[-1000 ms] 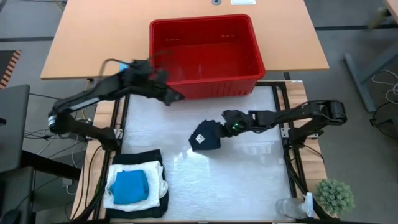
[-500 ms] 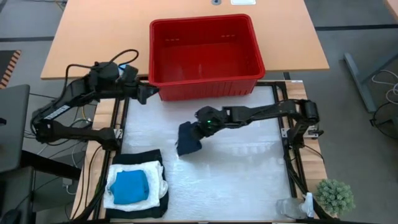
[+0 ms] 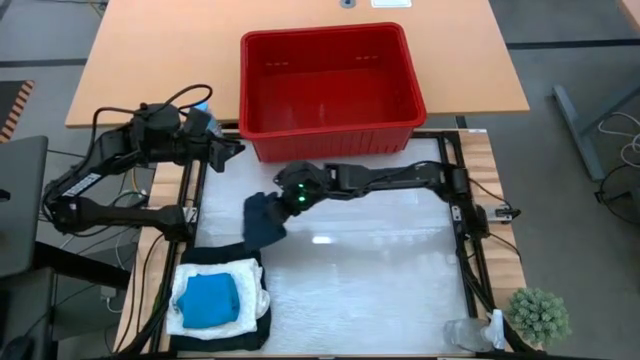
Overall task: Fold Laundry from Bin
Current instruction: Stack the gray shorts on top of the blue shorts
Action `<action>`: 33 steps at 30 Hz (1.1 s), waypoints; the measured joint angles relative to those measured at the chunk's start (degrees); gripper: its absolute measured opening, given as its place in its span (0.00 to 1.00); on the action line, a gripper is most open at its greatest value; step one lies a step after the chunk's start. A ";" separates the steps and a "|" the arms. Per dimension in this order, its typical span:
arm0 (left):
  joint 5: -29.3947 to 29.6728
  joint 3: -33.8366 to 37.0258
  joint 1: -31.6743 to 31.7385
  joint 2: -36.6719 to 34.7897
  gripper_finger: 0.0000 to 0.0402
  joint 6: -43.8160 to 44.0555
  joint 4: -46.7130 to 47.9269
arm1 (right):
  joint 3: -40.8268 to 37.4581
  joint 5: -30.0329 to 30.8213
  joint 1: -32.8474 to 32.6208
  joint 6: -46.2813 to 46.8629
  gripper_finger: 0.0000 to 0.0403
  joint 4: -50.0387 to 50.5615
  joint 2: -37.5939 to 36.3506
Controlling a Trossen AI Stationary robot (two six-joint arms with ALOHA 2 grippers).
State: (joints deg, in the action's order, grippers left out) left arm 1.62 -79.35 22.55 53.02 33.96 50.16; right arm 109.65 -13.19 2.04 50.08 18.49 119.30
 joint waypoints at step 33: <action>1.82 0.01 0.00 -2.45 0.33 -2.92 1.90 | 24.10 1.50 -4.76 -1.99 0.06 -20.49 15.04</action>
State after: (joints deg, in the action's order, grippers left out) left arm 3.45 -79.34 22.55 50.57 31.05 52.06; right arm 133.75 -11.69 -2.72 48.09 -2.00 134.33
